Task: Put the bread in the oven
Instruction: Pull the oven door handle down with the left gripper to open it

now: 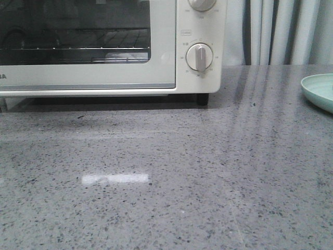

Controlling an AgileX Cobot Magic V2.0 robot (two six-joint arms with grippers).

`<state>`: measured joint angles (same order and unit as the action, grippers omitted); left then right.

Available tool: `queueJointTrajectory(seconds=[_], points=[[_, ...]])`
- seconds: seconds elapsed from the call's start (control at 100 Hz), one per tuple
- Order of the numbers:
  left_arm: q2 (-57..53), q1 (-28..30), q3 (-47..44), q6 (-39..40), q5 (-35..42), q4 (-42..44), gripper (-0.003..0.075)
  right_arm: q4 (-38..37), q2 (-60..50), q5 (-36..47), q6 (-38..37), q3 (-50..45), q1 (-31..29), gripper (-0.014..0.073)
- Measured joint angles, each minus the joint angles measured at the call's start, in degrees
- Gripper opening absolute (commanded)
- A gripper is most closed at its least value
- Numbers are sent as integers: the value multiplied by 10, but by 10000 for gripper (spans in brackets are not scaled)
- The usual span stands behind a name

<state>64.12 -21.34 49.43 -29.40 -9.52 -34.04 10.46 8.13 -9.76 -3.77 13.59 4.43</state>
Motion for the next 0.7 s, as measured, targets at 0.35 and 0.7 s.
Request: queueJointTrajectory(seconds=[0.35,0.7], points=[[-78,0,-84,0,16,-26,-22,0,0,1,0,0,0,-69],[-107,0,-96,0,-94,-72,-21,0,0,23,0,0,0,-69]])
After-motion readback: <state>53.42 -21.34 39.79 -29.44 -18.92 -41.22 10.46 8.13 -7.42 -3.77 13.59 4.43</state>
